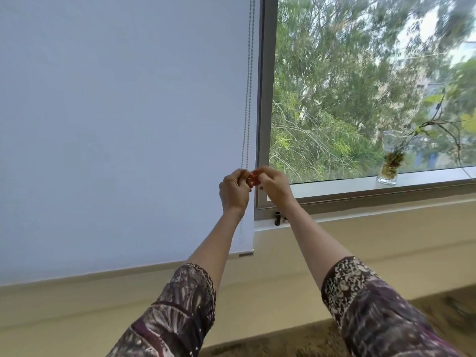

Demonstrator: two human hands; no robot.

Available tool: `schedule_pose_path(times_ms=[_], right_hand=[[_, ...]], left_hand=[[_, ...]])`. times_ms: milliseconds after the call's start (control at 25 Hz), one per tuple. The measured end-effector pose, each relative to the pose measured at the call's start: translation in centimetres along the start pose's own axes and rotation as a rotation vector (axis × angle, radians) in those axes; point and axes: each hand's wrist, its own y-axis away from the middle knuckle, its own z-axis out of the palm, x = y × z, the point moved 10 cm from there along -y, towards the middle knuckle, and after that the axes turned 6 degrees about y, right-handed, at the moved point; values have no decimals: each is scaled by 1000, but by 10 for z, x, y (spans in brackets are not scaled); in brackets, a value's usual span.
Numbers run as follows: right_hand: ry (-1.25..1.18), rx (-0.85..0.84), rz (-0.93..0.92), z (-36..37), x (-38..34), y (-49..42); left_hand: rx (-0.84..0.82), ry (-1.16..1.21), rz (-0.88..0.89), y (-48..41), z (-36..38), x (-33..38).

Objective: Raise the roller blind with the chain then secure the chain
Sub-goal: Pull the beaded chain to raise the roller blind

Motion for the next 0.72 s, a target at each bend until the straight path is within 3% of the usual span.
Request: schedule_pose_path(times_ms=[560, 720], right_hand=[[-442, 132, -126, -31, -172, -70], [-373, 244, -173, -33, -197, -66]], left_hand=[[-104, -42, -126, 72, -7, -48], [-142, -74, -112, 72, -14, -48]])
